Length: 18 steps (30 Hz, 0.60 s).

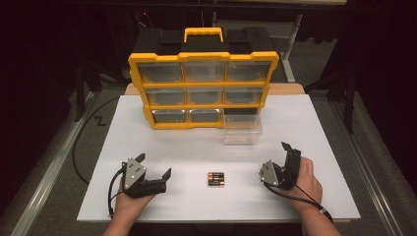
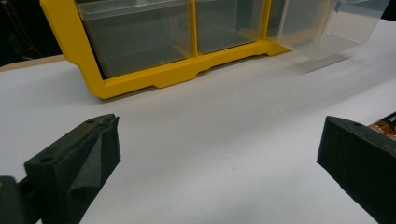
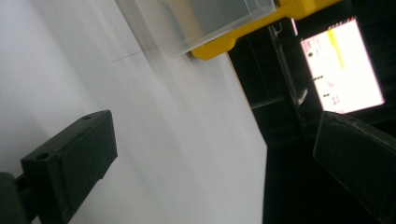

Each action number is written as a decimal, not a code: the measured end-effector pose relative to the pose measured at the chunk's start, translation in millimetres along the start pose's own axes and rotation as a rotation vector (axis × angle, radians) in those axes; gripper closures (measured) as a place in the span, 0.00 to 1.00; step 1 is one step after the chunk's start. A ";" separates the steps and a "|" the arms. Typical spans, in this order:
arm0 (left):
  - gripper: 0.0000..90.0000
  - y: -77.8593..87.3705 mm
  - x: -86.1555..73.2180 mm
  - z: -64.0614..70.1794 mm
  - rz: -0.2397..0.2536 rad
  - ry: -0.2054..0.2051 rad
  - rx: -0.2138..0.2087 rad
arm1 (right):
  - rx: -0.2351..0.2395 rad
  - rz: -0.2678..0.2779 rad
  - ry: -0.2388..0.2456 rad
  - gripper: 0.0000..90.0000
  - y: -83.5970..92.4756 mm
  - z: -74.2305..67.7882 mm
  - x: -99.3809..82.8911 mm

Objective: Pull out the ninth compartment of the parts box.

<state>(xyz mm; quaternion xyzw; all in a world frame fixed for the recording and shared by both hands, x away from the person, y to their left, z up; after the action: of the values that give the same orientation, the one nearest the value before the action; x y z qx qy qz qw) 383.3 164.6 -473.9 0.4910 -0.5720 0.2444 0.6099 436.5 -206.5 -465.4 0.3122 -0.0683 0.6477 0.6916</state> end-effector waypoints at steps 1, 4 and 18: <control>0.00 -0.2 0.1 0.1 0.000 0.000 -0.001 | 0.015 0.001 -0.024 0.01 -0.8 0.2 -1.0; 0.00 -0.6 0.2 0.4 -0.002 -0.002 -0.001 | 0.033 0.006 -0.129 0.01 -2.9 -1.3 -3.7; 0.00 -3.7 0.9 -0.1 -0.004 -0.003 -0.005 | 0.174 0.026 -0.572 0.01 -1.7 13.0 -14.7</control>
<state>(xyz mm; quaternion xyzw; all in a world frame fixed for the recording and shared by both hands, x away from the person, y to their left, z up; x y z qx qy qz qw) 386.7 162.9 -474.3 0.4908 -0.5726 0.2411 0.6108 439.9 -225.8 -462.9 0.5393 -0.2085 0.5458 0.6064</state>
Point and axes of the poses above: each handheld gripper's, and its own axes: y roughly backward along the jaws, x roughly out of its top, z roughly to its right, the point moved 10 cm from there along -y, roughly forward along the jaws, and after that the axes turned 7 degrees about -y, right-handed, at the moved point
